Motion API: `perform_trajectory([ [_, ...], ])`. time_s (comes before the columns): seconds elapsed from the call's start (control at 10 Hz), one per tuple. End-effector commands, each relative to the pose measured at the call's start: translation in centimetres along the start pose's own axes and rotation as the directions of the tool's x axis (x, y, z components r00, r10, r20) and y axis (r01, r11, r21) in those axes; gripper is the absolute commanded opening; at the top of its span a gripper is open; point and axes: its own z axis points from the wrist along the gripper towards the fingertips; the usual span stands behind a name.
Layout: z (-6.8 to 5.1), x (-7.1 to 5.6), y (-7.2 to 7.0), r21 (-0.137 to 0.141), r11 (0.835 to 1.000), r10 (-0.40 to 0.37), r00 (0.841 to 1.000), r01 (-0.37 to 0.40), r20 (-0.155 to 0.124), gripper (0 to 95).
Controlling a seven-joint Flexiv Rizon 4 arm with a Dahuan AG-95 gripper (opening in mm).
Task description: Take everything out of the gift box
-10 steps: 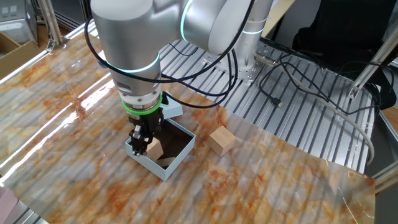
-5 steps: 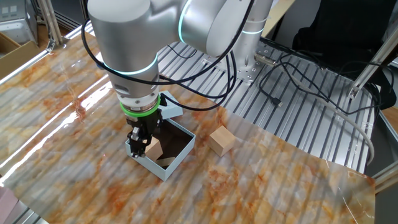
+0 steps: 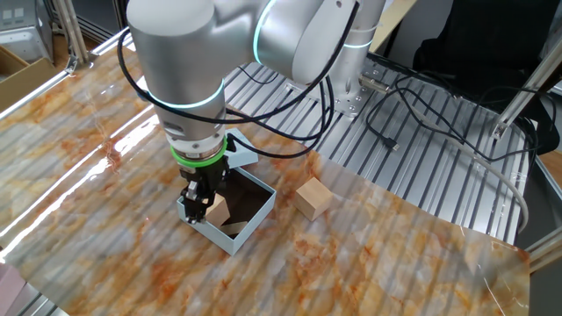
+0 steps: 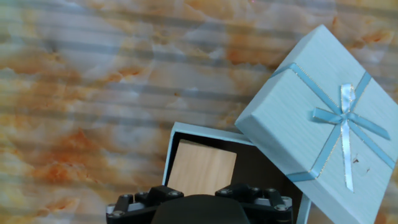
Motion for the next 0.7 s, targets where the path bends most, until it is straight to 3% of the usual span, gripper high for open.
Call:
perform_trajectory([
  [0.1, -0.1, 0.0, -0.2, -0.001, 1.000, 0.000, 1.000, 0.000, 0.002, 76.0],
  [0.4, -0.6, -0.1, -0.6, -0.004, 1.000, -0.011, 1.000, 0.011, -0.003, 76.0],
  [0.7, -0.2, 0.1, -1.3, -0.020, 0.999, -0.027, 1.000, 0.027, -0.007, 76.0],
])
